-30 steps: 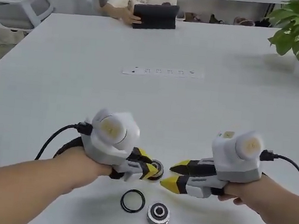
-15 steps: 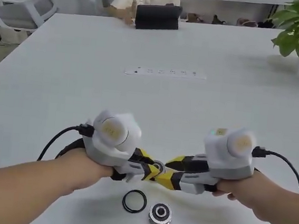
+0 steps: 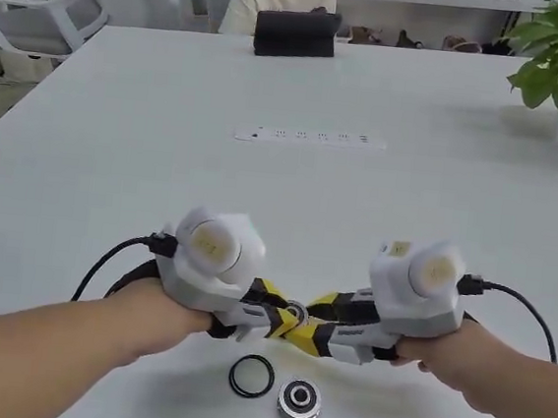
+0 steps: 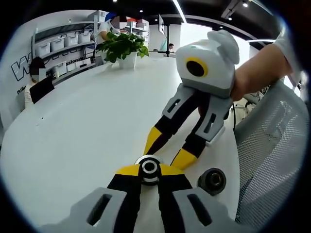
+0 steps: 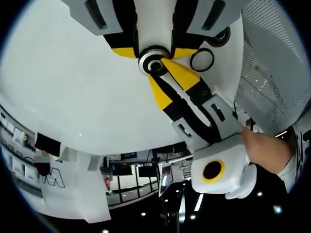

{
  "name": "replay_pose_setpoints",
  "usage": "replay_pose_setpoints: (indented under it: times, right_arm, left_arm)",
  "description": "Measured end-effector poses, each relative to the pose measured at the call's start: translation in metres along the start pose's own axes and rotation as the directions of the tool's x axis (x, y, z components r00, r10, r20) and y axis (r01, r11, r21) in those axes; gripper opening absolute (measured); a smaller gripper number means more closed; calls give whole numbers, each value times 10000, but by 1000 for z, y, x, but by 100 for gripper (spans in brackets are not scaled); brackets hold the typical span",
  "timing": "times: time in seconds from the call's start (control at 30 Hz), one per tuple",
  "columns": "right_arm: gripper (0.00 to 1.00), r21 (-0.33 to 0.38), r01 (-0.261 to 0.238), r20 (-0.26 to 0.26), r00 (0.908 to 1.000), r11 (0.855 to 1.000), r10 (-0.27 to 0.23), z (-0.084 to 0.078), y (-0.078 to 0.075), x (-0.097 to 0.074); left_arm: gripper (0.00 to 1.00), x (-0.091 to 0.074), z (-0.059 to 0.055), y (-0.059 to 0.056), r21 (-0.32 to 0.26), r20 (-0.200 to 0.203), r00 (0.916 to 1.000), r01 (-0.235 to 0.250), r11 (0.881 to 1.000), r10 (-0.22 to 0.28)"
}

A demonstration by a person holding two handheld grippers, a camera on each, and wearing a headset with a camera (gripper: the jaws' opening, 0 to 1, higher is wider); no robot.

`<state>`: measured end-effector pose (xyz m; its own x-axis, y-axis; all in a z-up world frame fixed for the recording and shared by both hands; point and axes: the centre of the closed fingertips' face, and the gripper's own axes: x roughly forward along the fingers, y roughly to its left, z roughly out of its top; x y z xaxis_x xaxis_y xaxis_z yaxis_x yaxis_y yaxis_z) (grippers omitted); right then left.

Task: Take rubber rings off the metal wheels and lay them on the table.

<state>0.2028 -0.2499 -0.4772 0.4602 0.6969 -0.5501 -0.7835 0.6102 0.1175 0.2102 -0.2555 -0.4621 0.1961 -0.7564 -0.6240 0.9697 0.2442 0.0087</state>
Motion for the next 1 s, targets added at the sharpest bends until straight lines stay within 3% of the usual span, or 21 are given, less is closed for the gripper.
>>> replay_pose_setpoints:
  times: [0.8,1.0]
  right_arm:
    - [11,-407,171,-229,9996,9990,-180,-6,-1,-7]
    - [3,-297,281,-267,9992,9992,-289,-8,-2,-9]
  left_arm:
    - [7,0,0,0,-33,72,10000,-45,10000,45]
    - [7,0,0,0,-29,73,10000,-56,10000,56]
